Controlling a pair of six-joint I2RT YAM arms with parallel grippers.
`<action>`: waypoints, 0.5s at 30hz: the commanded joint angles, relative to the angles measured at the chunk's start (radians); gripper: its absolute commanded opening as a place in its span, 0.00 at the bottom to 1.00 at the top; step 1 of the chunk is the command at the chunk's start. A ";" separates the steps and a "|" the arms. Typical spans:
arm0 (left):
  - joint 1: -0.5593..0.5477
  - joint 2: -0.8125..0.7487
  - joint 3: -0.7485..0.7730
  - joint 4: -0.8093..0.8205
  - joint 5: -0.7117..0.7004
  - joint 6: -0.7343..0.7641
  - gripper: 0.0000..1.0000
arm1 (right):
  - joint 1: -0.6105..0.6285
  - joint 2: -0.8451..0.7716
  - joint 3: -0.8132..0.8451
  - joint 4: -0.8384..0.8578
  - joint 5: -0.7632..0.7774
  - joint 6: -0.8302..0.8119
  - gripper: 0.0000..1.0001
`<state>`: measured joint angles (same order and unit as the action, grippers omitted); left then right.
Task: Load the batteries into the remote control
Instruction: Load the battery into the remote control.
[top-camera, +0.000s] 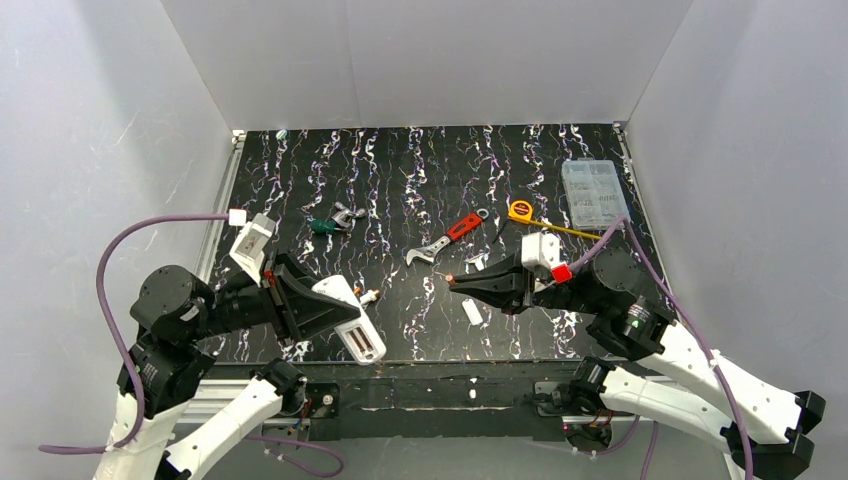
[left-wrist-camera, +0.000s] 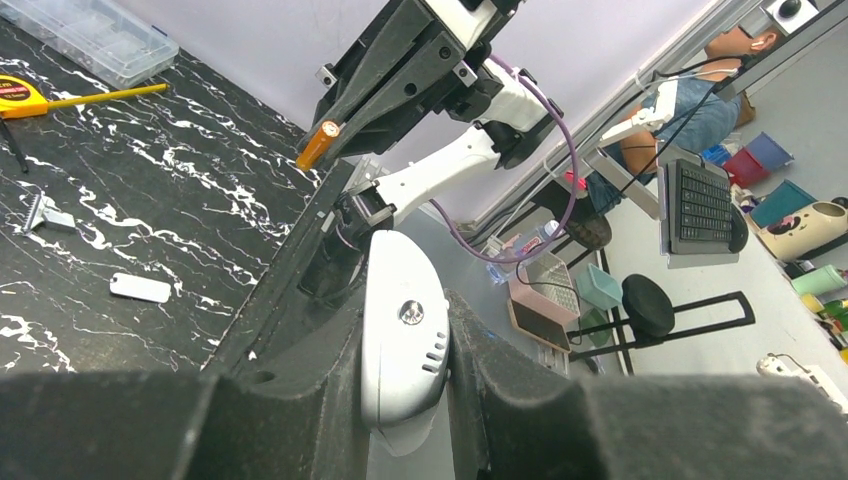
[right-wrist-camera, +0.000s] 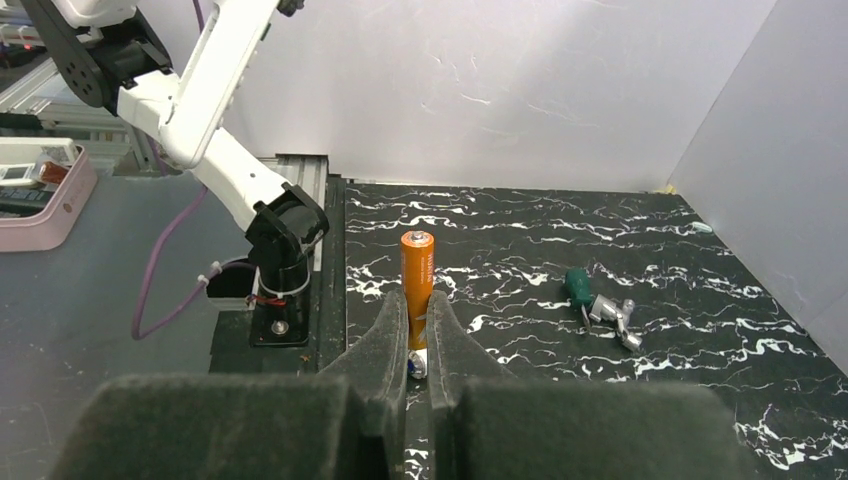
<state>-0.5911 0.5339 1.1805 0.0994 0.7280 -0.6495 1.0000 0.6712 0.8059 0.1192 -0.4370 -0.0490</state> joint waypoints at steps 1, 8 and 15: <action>0.001 0.007 0.030 0.090 0.060 0.014 0.00 | 0.005 -0.005 0.020 0.020 0.021 0.016 0.01; 0.001 0.009 0.048 0.021 0.055 0.047 0.00 | 0.005 -0.012 0.003 0.020 0.095 0.069 0.01; 0.001 0.001 0.029 -0.238 -0.269 0.047 0.00 | 0.005 0.158 0.211 -0.332 0.250 0.221 0.01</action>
<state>-0.5911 0.5358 1.2041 -0.0463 0.6418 -0.6083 1.0000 0.7151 0.8478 0.0174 -0.2932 0.0864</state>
